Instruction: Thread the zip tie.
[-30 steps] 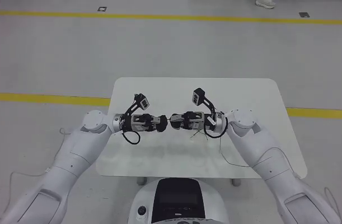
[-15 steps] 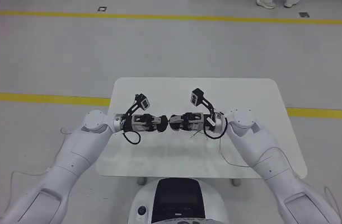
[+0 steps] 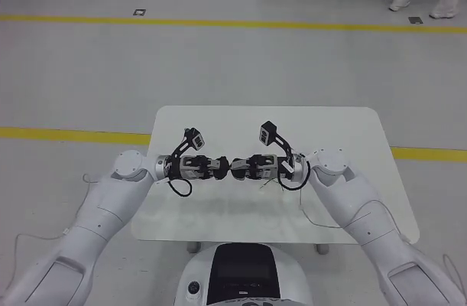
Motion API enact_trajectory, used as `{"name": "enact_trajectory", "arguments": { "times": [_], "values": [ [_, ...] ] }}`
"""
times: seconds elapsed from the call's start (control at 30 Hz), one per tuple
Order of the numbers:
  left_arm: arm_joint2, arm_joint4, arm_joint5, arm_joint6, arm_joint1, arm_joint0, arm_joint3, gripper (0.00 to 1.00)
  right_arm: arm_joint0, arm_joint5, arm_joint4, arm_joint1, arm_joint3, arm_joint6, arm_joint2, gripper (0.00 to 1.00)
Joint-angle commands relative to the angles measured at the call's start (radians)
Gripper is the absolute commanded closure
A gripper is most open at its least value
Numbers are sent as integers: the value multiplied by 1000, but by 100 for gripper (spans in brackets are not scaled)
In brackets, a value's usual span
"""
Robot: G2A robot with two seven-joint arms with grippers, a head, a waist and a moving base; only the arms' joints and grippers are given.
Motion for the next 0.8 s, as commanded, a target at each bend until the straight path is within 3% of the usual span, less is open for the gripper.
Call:
{"name": "enact_trajectory", "arguments": {
  "times": [0.0, 0.03, 0.07, 0.4, 0.77],
  "values": [
    [-2, 1, -1, -1, 1, 0, 1, 100, -1, 1, 10, 0, 4, -9, 3, 72],
    [-3, 1, -2, -2, 1, 0, 1, 100, -1, 1, 13, 0, 6, -11, 4, 24],
    [-6, 1, -3, -3, 2, 1, 1, 100, -2, 0, 20, 0, 10, -18, 9, 0],
    [-26, 12, -19, -1, 9, 11, -8, 100, -30, -25, 43, 13, 1, -57, 69, 0],
    [-34, 34, -28, 7, 12, 12, -11, 100, -36, -16, 52, 14, 0, -68, 73, 0]
  ]
}}
